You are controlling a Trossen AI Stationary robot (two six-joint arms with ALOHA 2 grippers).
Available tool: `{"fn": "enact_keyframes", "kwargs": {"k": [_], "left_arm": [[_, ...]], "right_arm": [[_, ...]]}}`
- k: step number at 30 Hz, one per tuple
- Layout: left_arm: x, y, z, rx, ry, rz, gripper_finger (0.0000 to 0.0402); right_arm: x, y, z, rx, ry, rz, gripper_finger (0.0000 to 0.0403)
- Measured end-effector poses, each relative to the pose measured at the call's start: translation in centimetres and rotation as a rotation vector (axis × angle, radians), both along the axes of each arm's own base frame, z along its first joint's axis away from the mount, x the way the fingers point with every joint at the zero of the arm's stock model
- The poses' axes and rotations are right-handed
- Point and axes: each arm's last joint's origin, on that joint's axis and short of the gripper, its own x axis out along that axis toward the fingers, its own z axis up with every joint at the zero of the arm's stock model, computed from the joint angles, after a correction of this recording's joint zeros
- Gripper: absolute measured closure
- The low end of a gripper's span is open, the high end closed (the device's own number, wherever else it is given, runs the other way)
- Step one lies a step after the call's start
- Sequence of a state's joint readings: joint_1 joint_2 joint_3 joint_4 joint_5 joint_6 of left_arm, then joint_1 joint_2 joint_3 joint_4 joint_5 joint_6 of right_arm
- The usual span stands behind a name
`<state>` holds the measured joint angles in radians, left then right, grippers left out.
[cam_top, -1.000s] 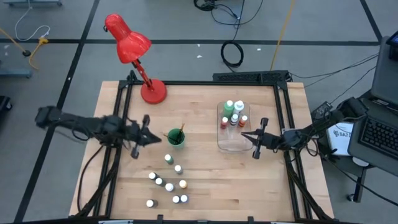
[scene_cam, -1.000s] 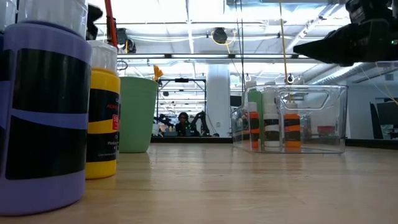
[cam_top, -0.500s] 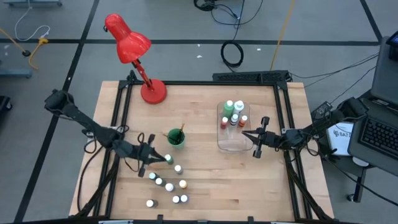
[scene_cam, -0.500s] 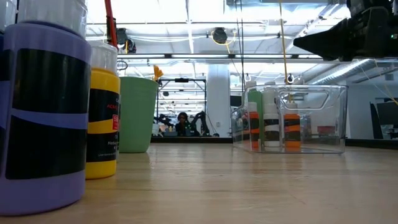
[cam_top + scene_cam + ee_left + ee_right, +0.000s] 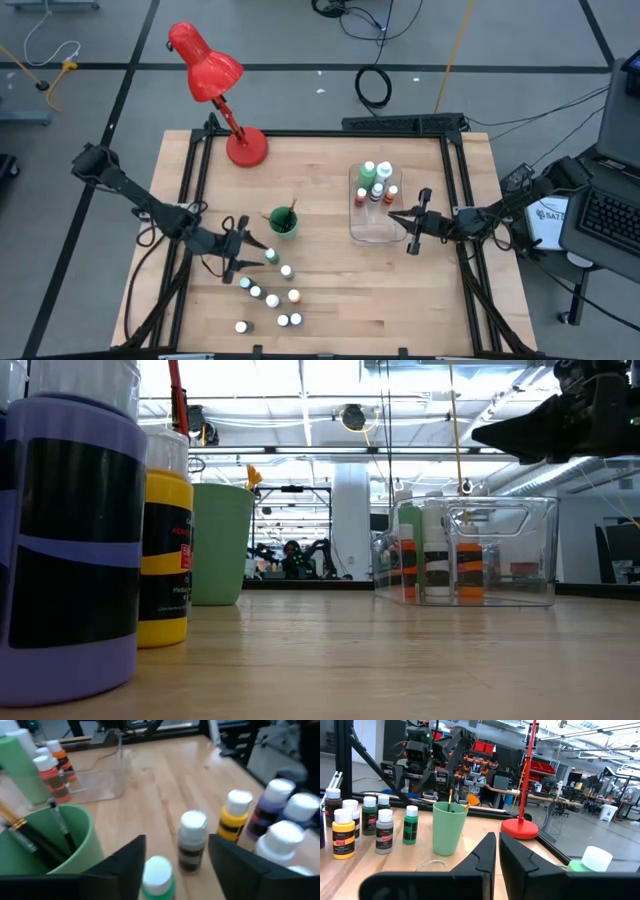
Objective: Pick & Place Paint Supplies
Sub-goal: Put the small green paint bottle into the transparent bin
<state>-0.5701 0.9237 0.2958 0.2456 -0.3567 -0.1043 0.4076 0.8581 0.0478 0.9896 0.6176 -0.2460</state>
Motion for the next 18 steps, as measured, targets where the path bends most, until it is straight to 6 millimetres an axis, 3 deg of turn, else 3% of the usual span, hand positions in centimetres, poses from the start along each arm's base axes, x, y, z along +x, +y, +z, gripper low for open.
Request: {"fn": "enact_keyframes", "kwargs": {"k": [7, 18], "left_arm": [[0.2, 0.3, -0.7, 0.044, 0.052, 0.033, 0.0109], [1.3, -0.2, -2.2, 0.047, 0.090, 0.048, 0.0087]], "right_arm": [[0.0, 0.1, 0.0, 0.018, -0.003, 0.049, 0.0387], [0.1, 0.2, -0.3, 0.028, 0.020, 0.051, 0.0387]]}}
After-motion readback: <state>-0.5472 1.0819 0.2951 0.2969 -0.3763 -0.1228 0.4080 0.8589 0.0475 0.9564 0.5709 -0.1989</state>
